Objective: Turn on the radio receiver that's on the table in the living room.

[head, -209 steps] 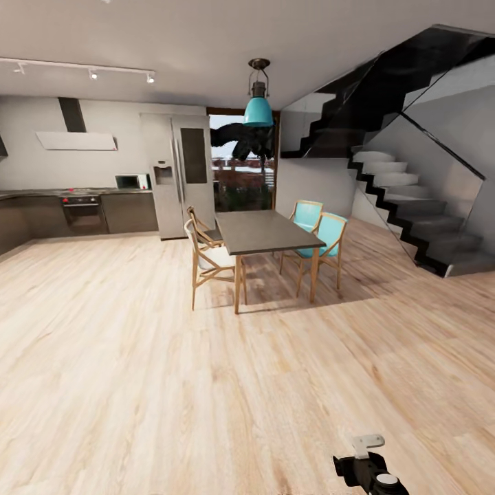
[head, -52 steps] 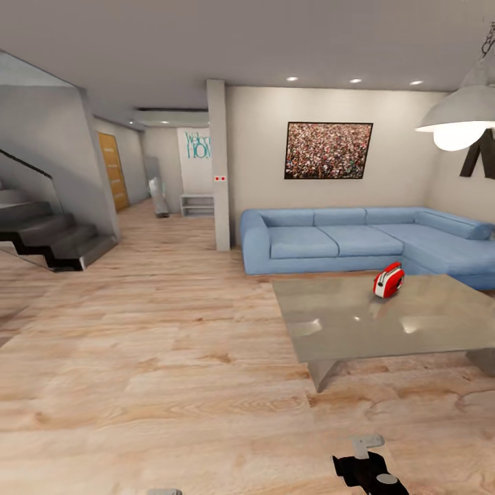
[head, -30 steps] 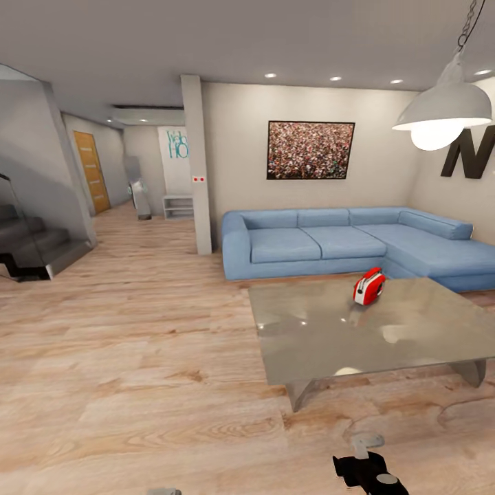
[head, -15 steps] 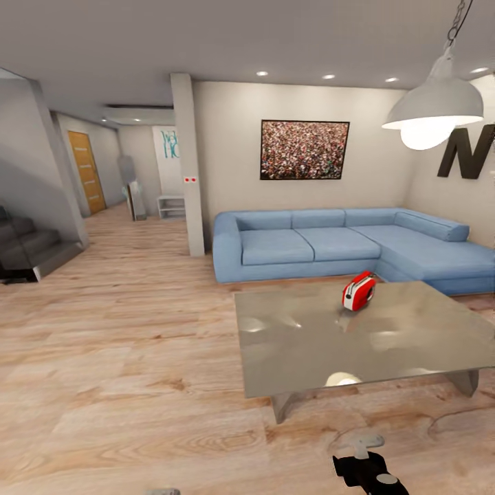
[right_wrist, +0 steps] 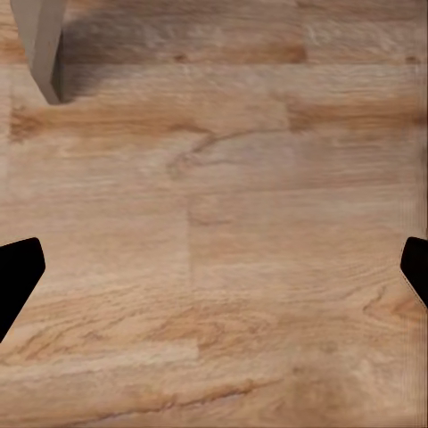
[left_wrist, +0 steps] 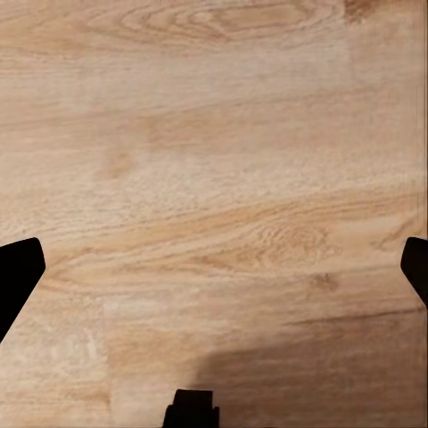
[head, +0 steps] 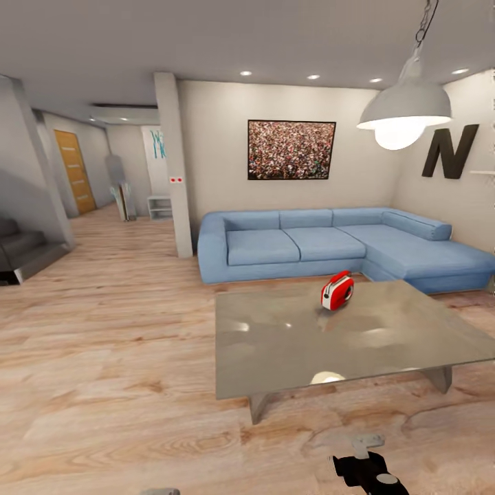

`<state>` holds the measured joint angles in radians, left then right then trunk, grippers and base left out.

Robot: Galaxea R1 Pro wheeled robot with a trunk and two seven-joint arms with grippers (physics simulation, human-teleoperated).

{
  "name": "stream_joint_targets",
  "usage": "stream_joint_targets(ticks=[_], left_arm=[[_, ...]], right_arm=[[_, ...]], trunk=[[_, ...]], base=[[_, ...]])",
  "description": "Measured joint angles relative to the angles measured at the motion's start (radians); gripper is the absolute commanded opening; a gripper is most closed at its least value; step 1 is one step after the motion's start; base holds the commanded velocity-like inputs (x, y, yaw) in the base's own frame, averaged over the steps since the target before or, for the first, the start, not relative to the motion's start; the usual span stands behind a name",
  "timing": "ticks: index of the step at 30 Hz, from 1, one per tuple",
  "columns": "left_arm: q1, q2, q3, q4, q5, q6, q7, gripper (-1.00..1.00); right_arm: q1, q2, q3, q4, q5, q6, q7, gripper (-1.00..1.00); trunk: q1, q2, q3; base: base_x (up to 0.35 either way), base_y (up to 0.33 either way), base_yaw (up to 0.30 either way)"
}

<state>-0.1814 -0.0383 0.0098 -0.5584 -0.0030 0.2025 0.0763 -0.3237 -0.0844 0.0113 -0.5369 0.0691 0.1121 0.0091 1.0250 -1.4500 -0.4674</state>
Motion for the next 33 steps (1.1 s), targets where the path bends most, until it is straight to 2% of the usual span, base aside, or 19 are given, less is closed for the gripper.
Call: stream_joint_targets(ticks=[14, 24, 26, 29, 33], left_arm=[[0.000, 0.001, 0.001, 0.000, 0.000, 0.002, 0.000, 1.00], [0.000, 0.002, 0.001, 0.000, 0.000, 0.003, 0.000, 1.00], [0.000, 0.017, 0.001, 0.000, 0.000, 0.003, 0.000, 1.00], [0.000, 0.034, 0.018, 0.000, 0.003, 0.002, -0.001, 1.00], [0.000, 0.044, 0.064, 0.000, 0.002, 0.001, -0.004, 1.00]], right_arm=[[0.000, 0.000, 0.001, 0.000, 0.000, 0.000, 0.000, 1.00], [0.000, 0.000, 0.001, 0.000, 0.000, 0.000, 0.000, 1.00], [0.000, 0.000, 0.001, 0.000, 0.001, 0.000, -0.001, 1.00], [0.000, 0.000, -0.001, -0.002, 0.002, 0.000, -0.001, 1.00], [-0.001, 0.004, -0.003, -0.034, 0.003, 0.000, -0.002, 1.00]], trunk=[[0.000, 0.000, 0.000], [0.000, 0.000, 0.000], [0.000, 0.000, 0.000], [0.000, 0.000, 0.000], [0.000, 0.000, 0.000]], base=[[0.249, -0.159, -0.003], [0.321, -0.057, 0.000], [0.327, -0.003, 0.000], [0.327, -0.001, 0.000], [0.327, 0.000, 0.000]])
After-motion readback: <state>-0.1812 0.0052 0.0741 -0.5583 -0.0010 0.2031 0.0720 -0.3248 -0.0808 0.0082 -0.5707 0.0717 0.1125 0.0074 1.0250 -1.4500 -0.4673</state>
